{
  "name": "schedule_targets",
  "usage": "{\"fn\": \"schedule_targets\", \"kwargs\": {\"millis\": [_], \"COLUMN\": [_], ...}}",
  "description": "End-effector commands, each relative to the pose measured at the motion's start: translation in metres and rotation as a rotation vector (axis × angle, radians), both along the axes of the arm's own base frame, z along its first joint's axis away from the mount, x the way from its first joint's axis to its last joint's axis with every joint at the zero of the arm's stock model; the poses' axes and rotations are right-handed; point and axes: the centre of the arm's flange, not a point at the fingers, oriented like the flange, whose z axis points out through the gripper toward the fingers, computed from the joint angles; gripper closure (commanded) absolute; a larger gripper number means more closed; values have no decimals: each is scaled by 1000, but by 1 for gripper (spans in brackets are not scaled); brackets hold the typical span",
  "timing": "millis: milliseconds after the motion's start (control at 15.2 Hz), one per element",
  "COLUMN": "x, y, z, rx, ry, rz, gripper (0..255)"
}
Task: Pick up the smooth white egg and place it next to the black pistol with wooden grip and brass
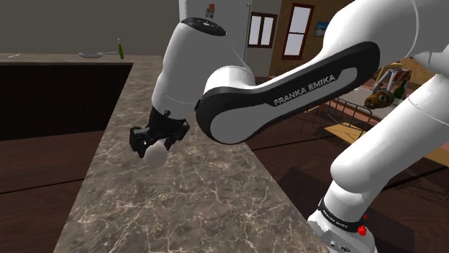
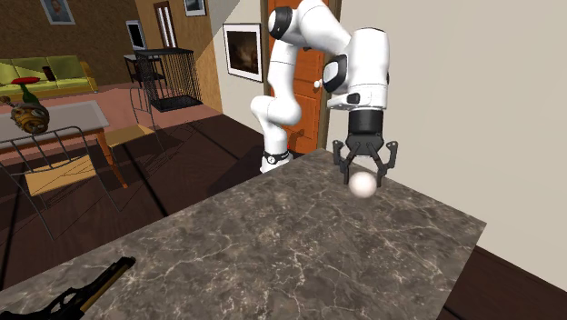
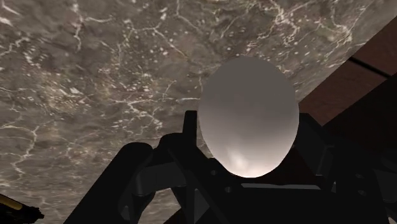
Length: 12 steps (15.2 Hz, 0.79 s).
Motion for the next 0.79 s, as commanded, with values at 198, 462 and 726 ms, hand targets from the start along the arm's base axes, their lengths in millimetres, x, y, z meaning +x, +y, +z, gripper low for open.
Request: {"fn": "schedule_targets", "kwargs": {"millis": [198, 462, 726], "x": [1, 11, 53], "y": [1, -8, -41], "z": [28, 39, 40], "rx": [0, 0, 0], "ry": [0, 0, 0], "rz": [0, 0, 0], "gripper": [255, 255, 255]}}
